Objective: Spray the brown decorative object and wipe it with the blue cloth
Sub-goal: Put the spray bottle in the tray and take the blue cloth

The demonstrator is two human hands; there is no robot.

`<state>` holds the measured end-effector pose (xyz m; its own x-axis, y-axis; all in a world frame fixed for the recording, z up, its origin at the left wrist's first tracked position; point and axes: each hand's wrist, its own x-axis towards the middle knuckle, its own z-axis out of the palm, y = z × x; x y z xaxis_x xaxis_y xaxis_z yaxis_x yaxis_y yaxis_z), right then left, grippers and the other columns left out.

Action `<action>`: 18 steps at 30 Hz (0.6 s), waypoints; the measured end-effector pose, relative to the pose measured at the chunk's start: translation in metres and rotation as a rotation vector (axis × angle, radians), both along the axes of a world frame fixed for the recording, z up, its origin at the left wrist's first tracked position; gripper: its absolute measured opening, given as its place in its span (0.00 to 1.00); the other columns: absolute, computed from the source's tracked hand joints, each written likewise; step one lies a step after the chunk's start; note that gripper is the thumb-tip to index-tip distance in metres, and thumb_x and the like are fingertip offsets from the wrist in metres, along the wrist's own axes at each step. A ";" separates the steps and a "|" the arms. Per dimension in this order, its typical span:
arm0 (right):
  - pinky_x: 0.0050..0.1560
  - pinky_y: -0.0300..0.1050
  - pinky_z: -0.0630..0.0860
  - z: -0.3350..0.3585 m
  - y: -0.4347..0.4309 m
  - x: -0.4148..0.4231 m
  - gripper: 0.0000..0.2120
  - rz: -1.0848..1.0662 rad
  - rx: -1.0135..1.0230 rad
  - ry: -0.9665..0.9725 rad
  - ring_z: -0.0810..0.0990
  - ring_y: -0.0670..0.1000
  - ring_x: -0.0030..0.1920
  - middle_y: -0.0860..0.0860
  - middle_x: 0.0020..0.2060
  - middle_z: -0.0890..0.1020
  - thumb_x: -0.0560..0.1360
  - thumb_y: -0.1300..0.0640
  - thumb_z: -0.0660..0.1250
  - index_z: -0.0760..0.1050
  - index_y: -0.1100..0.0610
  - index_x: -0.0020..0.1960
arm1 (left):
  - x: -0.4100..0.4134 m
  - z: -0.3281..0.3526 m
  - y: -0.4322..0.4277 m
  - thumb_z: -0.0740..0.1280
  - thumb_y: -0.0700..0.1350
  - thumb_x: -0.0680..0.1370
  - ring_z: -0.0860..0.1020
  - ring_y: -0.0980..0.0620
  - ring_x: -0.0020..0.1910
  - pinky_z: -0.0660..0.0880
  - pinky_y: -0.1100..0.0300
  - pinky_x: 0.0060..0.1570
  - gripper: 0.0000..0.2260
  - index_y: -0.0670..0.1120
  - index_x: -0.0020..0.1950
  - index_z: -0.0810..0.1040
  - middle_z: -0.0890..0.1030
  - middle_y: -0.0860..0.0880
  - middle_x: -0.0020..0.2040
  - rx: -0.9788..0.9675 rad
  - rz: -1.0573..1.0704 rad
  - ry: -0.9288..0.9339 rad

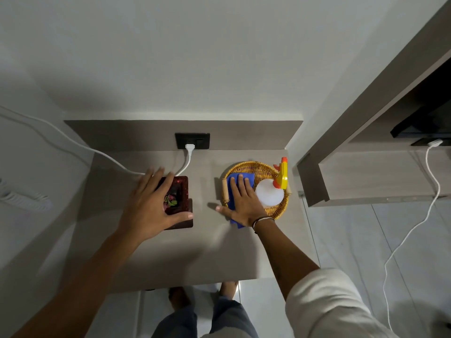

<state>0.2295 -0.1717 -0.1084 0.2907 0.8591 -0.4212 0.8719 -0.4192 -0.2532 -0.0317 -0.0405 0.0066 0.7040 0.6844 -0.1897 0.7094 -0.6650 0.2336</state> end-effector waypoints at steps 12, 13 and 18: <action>0.85 0.67 0.39 -0.017 0.001 0.000 0.35 0.066 -0.075 -0.021 0.33 0.65 0.85 0.60 0.85 0.35 0.88 0.41 0.50 0.37 0.54 0.86 | -0.009 -0.020 0.002 0.58 0.81 0.71 0.40 0.51 0.88 0.33 0.54 0.83 0.59 0.45 0.90 0.49 0.48 0.49 0.91 -0.092 -0.053 -0.144; 0.85 0.67 0.38 -0.018 0.001 0.001 0.35 0.058 -0.065 0.000 0.32 0.65 0.85 0.59 0.85 0.35 0.89 0.41 0.50 0.37 0.54 0.86 | -0.009 -0.022 0.002 0.57 0.81 0.71 0.37 0.53 0.87 0.30 0.57 0.82 0.59 0.46 0.90 0.48 0.45 0.50 0.90 -0.091 -0.059 -0.142; 0.84 0.69 0.37 -0.019 -0.002 0.006 0.34 0.094 -0.027 0.041 0.32 0.65 0.84 0.59 0.85 0.36 0.89 0.46 0.52 0.38 0.55 0.86 | -0.010 -0.028 0.004 0.56 0.80 0.72 0.35 0.54 0.87 0.28 0.58 0.81 0.58 0.45 0.90 0.46 0.43 0.50 0.90 -0.072 -0.073 -0.149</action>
